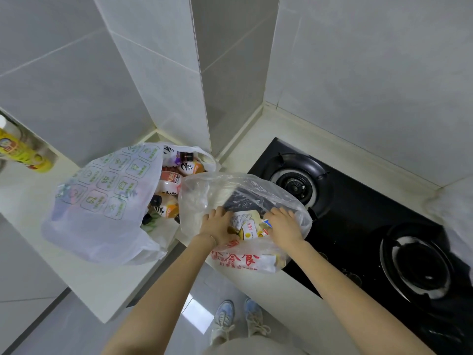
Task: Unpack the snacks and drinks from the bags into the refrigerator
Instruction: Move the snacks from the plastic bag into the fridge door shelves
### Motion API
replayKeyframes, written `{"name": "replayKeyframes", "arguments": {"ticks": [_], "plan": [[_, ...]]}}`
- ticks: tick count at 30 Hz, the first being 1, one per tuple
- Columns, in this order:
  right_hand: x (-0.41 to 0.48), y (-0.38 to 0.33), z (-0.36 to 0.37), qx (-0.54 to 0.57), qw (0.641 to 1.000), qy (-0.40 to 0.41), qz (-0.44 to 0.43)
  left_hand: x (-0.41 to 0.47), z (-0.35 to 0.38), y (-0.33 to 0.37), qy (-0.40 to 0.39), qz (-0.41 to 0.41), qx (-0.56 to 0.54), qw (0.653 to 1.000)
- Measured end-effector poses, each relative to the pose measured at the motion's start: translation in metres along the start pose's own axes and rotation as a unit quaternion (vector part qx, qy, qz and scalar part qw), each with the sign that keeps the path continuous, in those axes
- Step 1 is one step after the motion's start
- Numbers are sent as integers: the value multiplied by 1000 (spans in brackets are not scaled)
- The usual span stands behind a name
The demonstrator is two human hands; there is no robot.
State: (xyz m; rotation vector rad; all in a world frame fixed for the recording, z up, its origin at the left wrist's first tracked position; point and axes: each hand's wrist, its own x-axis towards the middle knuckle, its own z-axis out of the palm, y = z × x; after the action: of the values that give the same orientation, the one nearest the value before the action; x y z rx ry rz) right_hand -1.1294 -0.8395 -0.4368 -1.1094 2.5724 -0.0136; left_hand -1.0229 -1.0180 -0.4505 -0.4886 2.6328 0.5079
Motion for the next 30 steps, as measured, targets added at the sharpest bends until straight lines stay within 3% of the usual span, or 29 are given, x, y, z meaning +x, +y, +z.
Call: {"name": "replayKeyframes", "arguments": {"ticks": [4,7,17,20,25,30], "plan": [[-3,-1,-18,198,977,65,45,2,-6,-2,-1,-2,-2,1000],[-4,-5,-27,285,950,120,49,3,-8,-2,0,-6,-12,1000],[0,-15,-46,533,819,147,152,6,-11,-1,-13,4,-47,999],[1,-13,-49,591,778,132,170,7,-18,-5,17,-3,-109,994],[2,-15,-55,625,750,119,181,3,-40,-7,76,-24,-249,965],[4,-19,-57,650,724,120,199,-5,-53,-12,85,-31,-432,897]]}}
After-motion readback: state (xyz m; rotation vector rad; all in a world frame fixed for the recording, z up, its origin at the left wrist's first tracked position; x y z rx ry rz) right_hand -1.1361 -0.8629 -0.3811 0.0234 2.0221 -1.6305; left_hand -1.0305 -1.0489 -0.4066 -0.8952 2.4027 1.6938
